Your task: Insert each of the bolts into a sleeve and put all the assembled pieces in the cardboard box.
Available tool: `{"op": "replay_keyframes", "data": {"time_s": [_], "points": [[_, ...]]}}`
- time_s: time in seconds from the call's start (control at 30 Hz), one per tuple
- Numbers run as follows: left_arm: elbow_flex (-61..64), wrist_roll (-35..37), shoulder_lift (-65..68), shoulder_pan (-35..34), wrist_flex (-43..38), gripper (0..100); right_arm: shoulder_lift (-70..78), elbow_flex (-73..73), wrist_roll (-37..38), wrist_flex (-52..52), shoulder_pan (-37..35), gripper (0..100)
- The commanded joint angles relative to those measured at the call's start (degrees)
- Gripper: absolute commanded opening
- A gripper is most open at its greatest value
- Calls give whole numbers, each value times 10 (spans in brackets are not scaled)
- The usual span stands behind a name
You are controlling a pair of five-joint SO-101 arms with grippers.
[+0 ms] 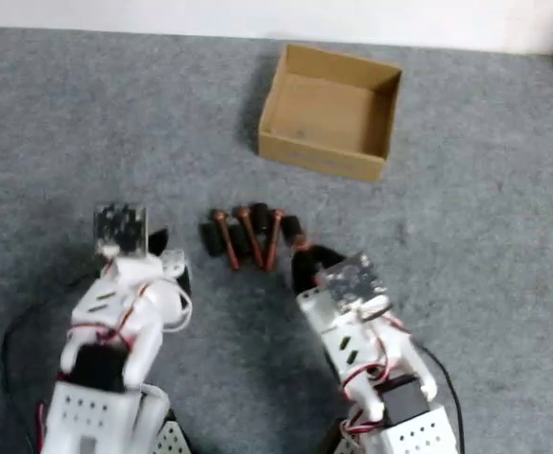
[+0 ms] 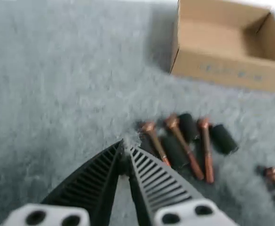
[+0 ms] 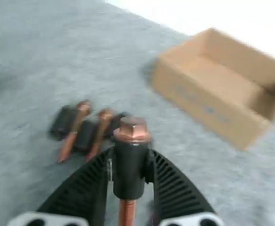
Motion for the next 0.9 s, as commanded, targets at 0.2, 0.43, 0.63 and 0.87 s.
{"op": "replay_keyframes", "data": {"time_s": [0.2,0.43,0.63,0.87], "points": [[-107,-5,267,-20,-63,6,287,-236,12,-108,55,5],[-107,-5,275,-21,-64,6,738,-589,10,-139,122,5],[-102,-5,279,-20,-84,6,1064,-901,9,-92,175,5],[-97,-5,276,-17,-84,6,1314,-1208,9,19,191,5]]}}
